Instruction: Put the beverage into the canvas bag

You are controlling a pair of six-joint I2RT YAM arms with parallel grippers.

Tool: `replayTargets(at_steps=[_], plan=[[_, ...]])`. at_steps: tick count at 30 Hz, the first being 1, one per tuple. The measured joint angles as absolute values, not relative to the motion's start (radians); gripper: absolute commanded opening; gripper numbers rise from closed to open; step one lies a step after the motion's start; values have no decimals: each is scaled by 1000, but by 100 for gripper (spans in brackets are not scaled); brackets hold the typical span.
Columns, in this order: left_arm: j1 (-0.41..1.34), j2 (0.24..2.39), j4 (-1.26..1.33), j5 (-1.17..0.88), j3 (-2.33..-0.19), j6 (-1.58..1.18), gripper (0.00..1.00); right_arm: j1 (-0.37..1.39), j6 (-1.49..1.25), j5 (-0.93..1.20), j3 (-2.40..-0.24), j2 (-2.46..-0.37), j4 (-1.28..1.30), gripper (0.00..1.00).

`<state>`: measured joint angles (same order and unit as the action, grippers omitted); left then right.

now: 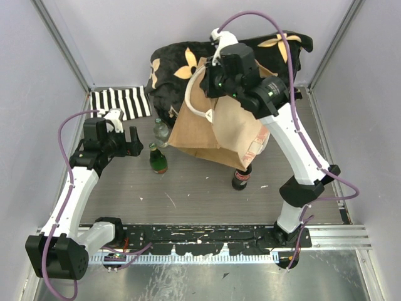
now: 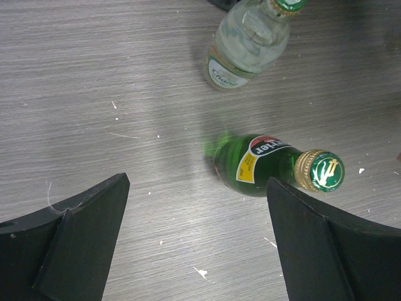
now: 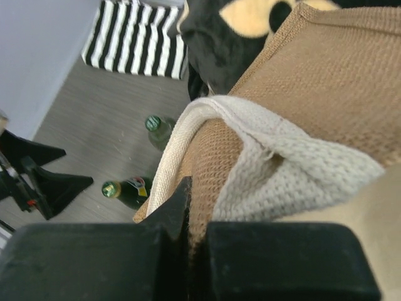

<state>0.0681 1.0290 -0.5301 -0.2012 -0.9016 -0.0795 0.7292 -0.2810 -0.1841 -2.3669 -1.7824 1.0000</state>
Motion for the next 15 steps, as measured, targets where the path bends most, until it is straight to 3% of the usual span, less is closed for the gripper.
replayTargets(at_steps=[7,12,15], plan=[[68,1037,-537,-216,-961,-81,98,763,-264,-201,-2305,-1817,1028,1],[68,1038,-537,-220,-980,-92,98,787,-258,-169,-2290,-1861,1028,14],[68,1042,-537,-221,-982,-102,98,800,-255,-133,-2255,-1880,1029,15]])
